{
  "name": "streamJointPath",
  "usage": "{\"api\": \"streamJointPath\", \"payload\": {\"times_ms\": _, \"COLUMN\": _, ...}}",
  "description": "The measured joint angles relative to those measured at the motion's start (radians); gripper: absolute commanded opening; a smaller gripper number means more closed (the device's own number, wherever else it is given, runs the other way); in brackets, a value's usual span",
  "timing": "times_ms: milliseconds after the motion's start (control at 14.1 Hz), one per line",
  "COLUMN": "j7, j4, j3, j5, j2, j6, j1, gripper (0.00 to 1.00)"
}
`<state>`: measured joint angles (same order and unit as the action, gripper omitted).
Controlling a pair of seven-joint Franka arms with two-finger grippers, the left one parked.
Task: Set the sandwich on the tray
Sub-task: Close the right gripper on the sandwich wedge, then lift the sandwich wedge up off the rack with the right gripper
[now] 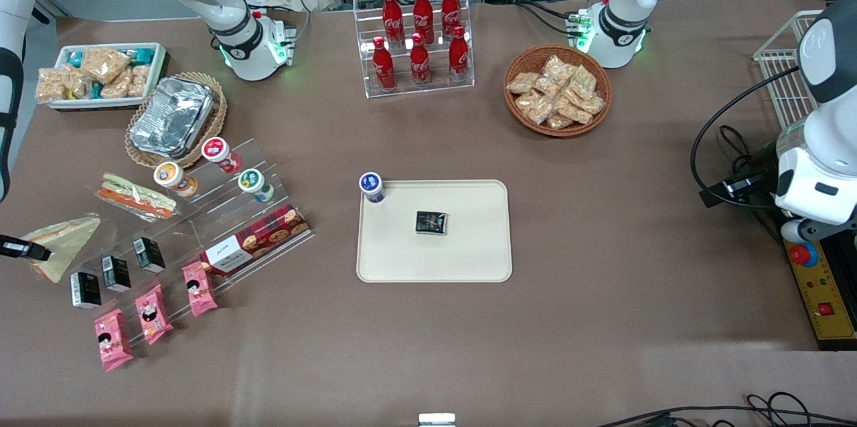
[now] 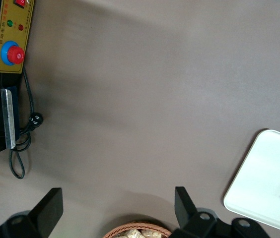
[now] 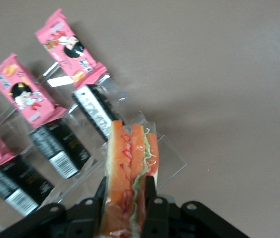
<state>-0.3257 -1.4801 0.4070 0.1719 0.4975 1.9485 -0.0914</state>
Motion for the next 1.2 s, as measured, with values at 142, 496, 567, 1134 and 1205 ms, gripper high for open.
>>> {"api": "streamJointPath", "payload": {"times_ms": 142, "j7": -0.011, "j4": 0.046, "j3": -0.002, "j5": 0.0, "j2": -0.007, "j6": -0.054, "j1": 0.014, "gripper": 0.23}}
{"api": "streamJointPath", "payload": {"times_ms": 496, "j7": -0.076, "j4": 0.15, "j3": -0.005, "j5": -0.004, "j2": -0.039, "j6": -0.169, "j1": 0.091, "gripper": 0.24}}
{"api": "streamJointPath", "payload": {"times_ms": 567, "j7": -0.097, "j4": 0.156, "j3": -0.005, "j5": -0.004, "j2": -0.056, "j6": -0.181, "j1": 0.113, "gripper": 0.24}}
{"api": "streamJointPath", "payload": {"times_ms": 1134, "j7": -0.181, "j4": 0.157, "j3": -0.018, "j5": -0.004, "j2": -0.117, "j6": -0.261, "j1": 0.436, "gripper": 0.25}}
{"api": "streamJointPath", "payload": {"times_ms": 1205, "j7": -0.179, "j4": 0.157, "j3": -0.019, "j5": -0.005, "j2": -0.114, "j6": -0.257, "j1": 0.49, "gripper": 0.25}}
